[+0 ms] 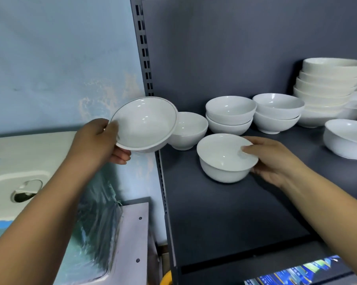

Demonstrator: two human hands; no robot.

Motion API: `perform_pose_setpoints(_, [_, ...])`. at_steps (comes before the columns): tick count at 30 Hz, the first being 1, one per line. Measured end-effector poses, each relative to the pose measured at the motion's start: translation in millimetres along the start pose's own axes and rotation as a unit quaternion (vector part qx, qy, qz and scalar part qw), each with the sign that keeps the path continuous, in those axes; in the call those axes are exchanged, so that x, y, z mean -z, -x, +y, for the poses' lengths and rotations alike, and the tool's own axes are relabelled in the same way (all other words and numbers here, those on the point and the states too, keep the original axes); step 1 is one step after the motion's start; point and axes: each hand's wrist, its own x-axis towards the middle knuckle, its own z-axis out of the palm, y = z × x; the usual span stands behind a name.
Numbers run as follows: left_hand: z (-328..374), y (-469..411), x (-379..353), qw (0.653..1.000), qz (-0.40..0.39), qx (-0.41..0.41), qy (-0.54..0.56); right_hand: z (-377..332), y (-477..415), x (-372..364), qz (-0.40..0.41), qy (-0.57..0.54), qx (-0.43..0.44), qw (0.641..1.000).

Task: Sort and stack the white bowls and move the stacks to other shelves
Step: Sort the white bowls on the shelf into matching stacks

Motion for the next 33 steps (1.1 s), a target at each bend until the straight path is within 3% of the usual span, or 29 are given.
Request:
perform_pose_setpoints(3, [15.3, 18.0, -14.9, 1.000, -0.024, -0.015, 0.006, 1.7, -1.0, -1.9, 0.041, 0.002, 0.052, 0.998])
perform_pose_setpoints(6, [33.4, 45.8, -33.6, 0.998, -0.051, -0.032, 0.003, -2.4, 28.0, 2.5, 0.079, 0.078, 0.198, 0.974])
perform_pose_setpoints(7, [39.9, 56.9, -40.0, 0.997, -0.058, -0.041, 0.001, -3.6, 44.2, 6.5, 0.054, 0.074, 0.244, 0.965])
perform_pose_setpoints(10, [63.8, 93.8, -63.8, 0.995, -0.090, -0.053, 0.010, -2.7, 95.5, 22.6, -0.121, 0.030, 0.322, 0.939])
perform_pose_setpoints(12, [82.5, 119.7, -85.3, 0.990, -0.123, -0.063, 0.028, 0.6, 120.2, 44.9, -0.165, 0.054, 0.332, 0.927])
perform_pose_setpoints(21, [154.3, 252.4, -254.2, 0.954, -0.245, -0.133, 0.106, -4.8, 238.0, 242.3, 0.009, 0.039, 0.348, 0.936])
perform_pose_setpoints(25, [174.0, 301.1, -324.1, 0.922, -0.334, -0.141, 0.136, -6.9, 277.3, 323.9, 0.091, 0.049, 0.331, 0.938])
perform_pose_setpoints(28, [179.1, 322.5, -360.8, 0.876, -0.412, -0.153, 0.199, -6.5, 286.7, 363.8, 0.110, 0.064, 0.311, 0.942])
perform_pose_setpoints(33, [186.9, 317.0, -409.6, 0.861, -0.407, -0.165, 0.256, -15.7, 271.1, 406.1, 0.095, 0.080, 0.283, 0.951])
